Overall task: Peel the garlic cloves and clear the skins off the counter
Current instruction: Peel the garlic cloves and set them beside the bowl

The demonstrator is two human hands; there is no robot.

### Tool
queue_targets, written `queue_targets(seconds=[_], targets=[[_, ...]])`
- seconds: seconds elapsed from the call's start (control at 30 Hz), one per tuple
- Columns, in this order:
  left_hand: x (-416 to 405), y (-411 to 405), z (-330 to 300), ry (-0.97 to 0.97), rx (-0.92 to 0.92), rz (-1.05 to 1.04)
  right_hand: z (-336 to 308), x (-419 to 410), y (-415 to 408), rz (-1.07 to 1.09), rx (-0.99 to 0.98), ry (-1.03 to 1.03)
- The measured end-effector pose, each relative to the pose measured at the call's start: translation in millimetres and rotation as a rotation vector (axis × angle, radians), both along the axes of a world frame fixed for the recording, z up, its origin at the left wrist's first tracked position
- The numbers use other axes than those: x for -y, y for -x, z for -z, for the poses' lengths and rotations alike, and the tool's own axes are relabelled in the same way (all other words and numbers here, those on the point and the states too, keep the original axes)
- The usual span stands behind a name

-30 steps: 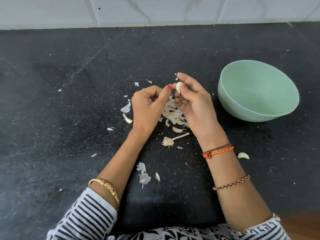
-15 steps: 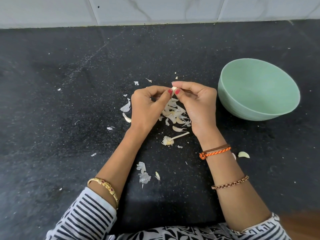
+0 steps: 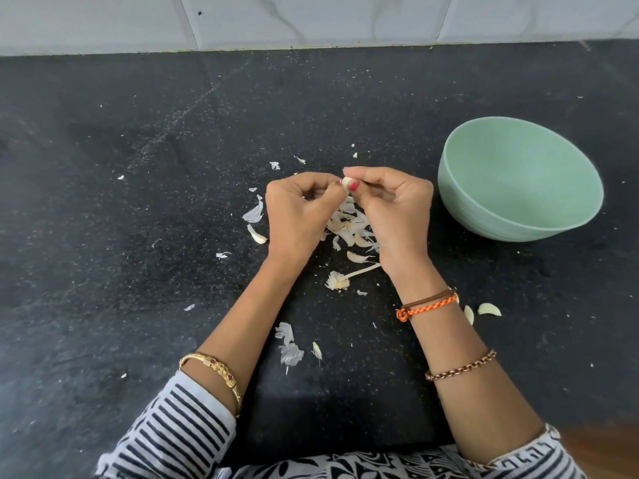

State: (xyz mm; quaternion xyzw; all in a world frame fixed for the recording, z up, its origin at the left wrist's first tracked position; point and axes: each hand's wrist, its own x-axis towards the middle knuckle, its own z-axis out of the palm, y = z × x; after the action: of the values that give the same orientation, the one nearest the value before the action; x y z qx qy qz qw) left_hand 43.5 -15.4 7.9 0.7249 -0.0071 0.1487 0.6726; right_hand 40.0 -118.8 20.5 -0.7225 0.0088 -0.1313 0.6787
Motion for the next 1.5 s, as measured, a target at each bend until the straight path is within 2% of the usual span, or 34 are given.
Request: queue_targets(seconds=[0.2, 0.4, 0.5, 0.6, 0.7, 0.8, 0.9, 1.0, 1.07, 1.17, 1.33, 1.43, 1.5], targets=[[1, -1, -3, 0.046, -0.019, -0.006, -8, -1, 1, -0.038, -0.092, -0.176], [1, -1, -2, 0.085, -0.045, -0.015, -11, -1, -3, -0.165, -0.357, -0.675], [-2, -3, 2, 0.042, -0.010, -0.011, -12, 4, -4, -0.169, -0.352, -0.708], [-2, -3, 3, 0.012, 0.022, 0.004, -14, 6, -3, -0.128, -0.311, -0.589], [0, 0, 1, -0.045, 0.042, 0.003, -14, 6, -1, -0.055, -0.225, -0.358], [-2, 5, 1, -0.160, 0.085, 0.000, -13, 6, 1, 0.042, -0.122, -0.145], [-6, 6, 5, -0.304, 0.139, -0.062, -10, 10, 6, 0.116, -0.013, -0.038], [-7, 11, 10, -0.374, 0.188, -0.117, -3, 18, 25, 0.209, 0.077, 0.156], [-6, 21, 11, -0.418, 0.195, -0.101, 1, 25, 44, 0.281, 0.183, 0.344], [-1, 29, 10, -0.465, 0.195, -0.059, 10, 41, 70, 0.398, 0.288, 0.496], [4, 37, 6, -0.412, 0.141, 0.025, 28, 65, 106, 0.515, 0.260, 0.659], [3, 37, 8, -0.457, 0.134, 0.017, 32, 72, 119, 0.579, 0.189, 0.778], [3, 36, 9, -0.481, 0.147, 0.008, 32, 74, 121, 0.596, 0.144, 0.787]])
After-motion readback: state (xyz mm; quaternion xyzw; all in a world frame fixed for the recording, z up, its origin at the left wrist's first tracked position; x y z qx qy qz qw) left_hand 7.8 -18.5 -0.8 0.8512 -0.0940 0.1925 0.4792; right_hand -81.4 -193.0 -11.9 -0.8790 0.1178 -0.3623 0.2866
